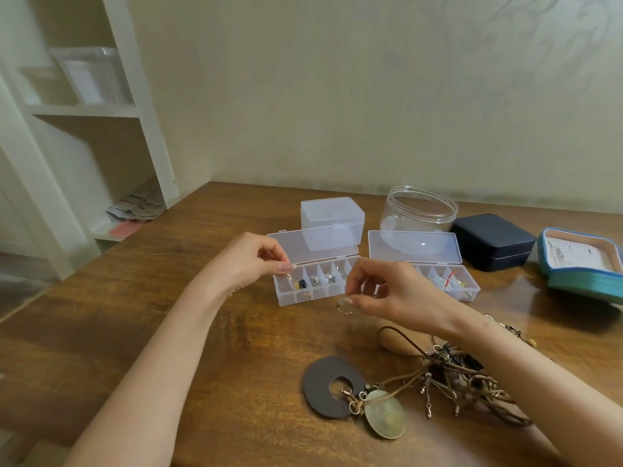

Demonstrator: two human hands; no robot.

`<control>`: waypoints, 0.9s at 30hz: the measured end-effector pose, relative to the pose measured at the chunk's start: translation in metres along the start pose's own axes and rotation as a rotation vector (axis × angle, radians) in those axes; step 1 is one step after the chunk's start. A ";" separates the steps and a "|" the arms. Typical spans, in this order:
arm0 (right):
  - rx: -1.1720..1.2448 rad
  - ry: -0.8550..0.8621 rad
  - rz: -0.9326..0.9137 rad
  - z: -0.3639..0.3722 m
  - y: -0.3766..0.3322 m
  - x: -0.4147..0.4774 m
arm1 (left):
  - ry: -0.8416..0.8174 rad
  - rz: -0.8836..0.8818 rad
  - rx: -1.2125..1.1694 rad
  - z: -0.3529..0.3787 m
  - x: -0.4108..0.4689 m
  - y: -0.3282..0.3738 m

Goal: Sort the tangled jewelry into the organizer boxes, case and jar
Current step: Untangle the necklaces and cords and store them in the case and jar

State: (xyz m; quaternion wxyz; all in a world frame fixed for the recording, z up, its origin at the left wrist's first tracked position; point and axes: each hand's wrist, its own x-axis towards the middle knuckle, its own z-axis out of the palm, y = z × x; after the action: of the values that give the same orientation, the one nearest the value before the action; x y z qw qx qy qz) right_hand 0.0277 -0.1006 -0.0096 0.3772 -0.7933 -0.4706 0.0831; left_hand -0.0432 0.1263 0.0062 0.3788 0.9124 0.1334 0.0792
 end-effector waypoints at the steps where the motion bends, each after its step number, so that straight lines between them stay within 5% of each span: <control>1: 0.002 0.002 0.002 0.000 0.000 0.000 | -0.003 -0.008 0.027 0.000 0.001 -0.002; 14: -0.012 0.005 0.000 0.001 0.000 0.001 | 0.089 0.001 0.035 -0.004 0.007 -0.008; 27: -0.016 0.045 0.001 0.004 -0.005 0.011 | 0.063 -0.025 0.326 0.014 0.010 -0.009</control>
State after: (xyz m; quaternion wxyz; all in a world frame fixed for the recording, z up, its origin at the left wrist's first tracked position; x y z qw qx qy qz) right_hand 0.0281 -0.0881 -0.0068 0.3815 -0.7982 -0.4621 0.0616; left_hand -0.0318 0.1257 -0.0092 0.2225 0.9571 0.1674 0.0802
